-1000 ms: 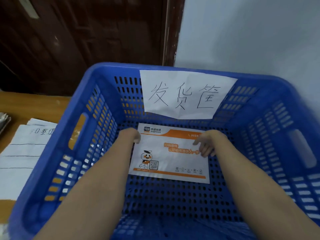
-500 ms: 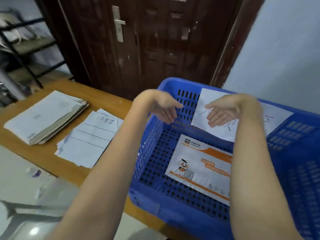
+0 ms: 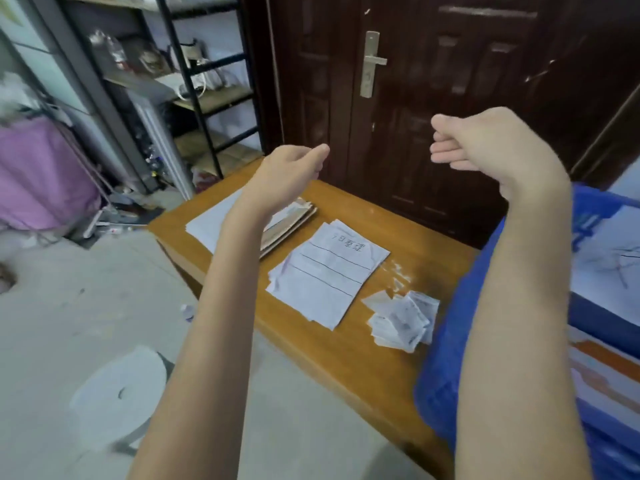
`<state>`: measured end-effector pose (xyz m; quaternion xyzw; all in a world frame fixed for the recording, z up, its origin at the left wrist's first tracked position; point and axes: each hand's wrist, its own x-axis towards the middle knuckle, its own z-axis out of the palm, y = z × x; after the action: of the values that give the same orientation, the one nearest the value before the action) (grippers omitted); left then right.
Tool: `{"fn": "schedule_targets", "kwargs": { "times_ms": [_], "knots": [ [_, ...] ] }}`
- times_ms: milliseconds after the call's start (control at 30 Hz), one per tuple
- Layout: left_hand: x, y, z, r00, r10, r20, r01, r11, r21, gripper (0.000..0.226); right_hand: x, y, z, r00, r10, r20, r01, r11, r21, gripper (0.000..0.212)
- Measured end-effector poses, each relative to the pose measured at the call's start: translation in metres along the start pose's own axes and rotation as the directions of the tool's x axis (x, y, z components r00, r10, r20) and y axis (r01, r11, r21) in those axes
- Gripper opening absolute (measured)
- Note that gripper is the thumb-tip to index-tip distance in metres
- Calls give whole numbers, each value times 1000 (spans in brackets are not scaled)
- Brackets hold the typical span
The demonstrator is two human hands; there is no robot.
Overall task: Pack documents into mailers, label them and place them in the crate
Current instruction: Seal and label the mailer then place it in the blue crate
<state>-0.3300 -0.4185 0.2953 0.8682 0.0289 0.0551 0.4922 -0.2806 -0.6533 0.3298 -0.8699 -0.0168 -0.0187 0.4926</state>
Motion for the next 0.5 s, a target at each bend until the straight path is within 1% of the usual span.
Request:
{"fn": "schedule_targets", "kwargs": {
  "times_ms": [100,200,300,367,500],
  "knots": [
    [-3,-46,-33,998,-8,-60,6,1000,-24,38,8,-8,62,999,-20,31,19,999,33,38],
    [1,-90,-56,993,-38,-107,31,997,-66,38,16,-8,118,992,-45,115,40,998,45,30],
    [13,-133,-72,982,-102,-158,87,992,-95,42,30,-2,168,983,-41,177,32,998,57,33],
    [23,-160,-79,975,-159,-153,145,984,-98,46,44,3,199,978,-20,206,8,998,59,29],
    [53,-212,-90,963,-244,-115,236,969,-78,46,83,12,257,973,11,230,-39,992,119,36]
  ]
}}
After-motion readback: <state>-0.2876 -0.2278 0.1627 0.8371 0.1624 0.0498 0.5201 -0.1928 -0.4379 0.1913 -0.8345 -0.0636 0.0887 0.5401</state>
